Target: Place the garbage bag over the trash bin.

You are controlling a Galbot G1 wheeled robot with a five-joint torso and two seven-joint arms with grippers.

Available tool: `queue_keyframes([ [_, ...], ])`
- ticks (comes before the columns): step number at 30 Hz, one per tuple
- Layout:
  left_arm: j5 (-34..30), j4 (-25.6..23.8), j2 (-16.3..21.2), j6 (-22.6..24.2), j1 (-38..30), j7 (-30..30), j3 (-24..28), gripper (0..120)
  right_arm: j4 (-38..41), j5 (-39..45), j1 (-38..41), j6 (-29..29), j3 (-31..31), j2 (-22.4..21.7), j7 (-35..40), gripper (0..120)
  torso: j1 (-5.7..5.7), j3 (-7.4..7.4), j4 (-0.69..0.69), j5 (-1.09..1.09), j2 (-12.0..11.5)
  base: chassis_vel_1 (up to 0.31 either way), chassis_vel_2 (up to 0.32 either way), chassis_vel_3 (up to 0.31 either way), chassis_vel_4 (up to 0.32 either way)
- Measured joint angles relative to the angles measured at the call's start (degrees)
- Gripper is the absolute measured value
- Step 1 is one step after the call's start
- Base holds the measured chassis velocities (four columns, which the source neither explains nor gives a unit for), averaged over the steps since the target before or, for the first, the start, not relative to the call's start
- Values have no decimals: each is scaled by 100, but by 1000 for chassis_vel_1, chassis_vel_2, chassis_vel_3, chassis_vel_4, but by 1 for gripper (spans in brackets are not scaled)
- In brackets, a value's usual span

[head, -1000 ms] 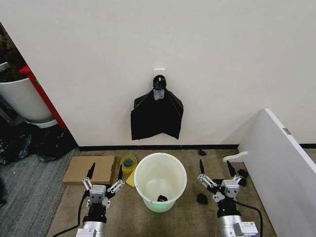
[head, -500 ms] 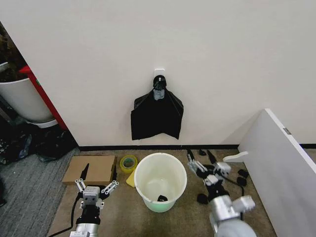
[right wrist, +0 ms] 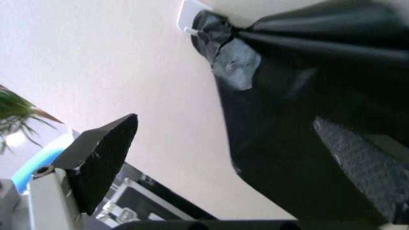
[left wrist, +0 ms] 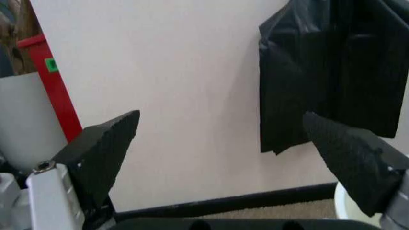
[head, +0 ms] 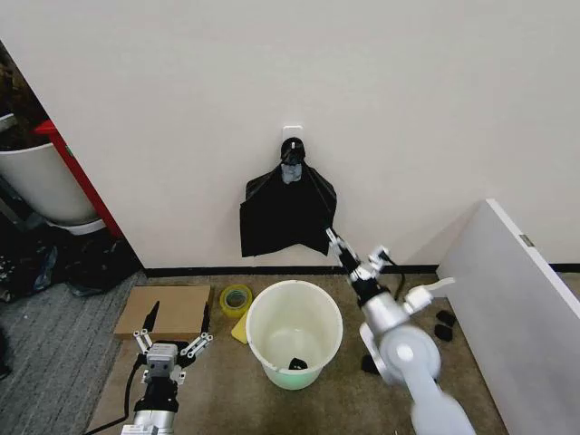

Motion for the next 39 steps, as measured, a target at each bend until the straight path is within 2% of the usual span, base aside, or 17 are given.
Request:
queue_keyframes([
  [4, 58, 48, -66, -18, 14, 1, 0, 99, -545, 83, 487, -23, -149, 196, 5, 100, 0, 0, 0, 0, 0, 0, 0, 0, 0],
  [9, 99, 81, -109, -19, 26, -21, -11, 99, -1248, -25, 941, -21, -22, 586, -132, 100, 0, 0, 0, 0, 0, 0, 0, 0, 0],
  [10, 102, 83, -105, -15, 44, -48, -39, 99, -1649, -88, 1241, 4, 80, 829, -229, 100, 0, 0, 0, 0, 0, 0, 0, 0, 0],
  [15, 102, 116, -126, 4, 29, -91, -50, 99, -1839, -247, 1564, 5, 90, 1081, -132, 100, -1, -1, -1, 0, 0, 0, 0, 0, 0],
  [20, 107, 138, -180, 8, 13, -97, -22, 99, -2202, -452, 1844, 69, 92, 1146, -148, 99, -1, -1, 0, 0, 0, 0, 0, 0, 0],
  [23, 110, 173, -181, 8, -5, -88, -34, 99, -2375, -589, 1945, 100, 59, 1146, -243, 94, -1, 0, -2, 0, 0, 0, 0, 0, 0],
  [27, 106, 215, -194, 0, -20, -89, -52, 98, -2644, -697, 2102, 160, 34, 1142, -347, 79, -1, 0, 0, 0, 0, 0, 0, 0, 0],
  [31, 94, 246, -213, -6, -49, -91, -33, 98, -2764, -715, 2178, 188, 42, 1139, -418, 75, -1, -1, -1, 1, 0, 0, 0, 0, 0],
  [35, 88, 328, -224, -19, -94, -108, -19, 98, -2889, -755, 2257, 261, 67, 1136, -575, 58, -1, -1, -1, 0, 0, 0, 0, 0, 0],
  [39, 82, 339, -221, -19, -116, -108, -16, 98, -2953, -755, 2288, 283, 73, 1133, -643, 47, -1, -1, -1, 1, 0, 0, 0, 0, 0],
])
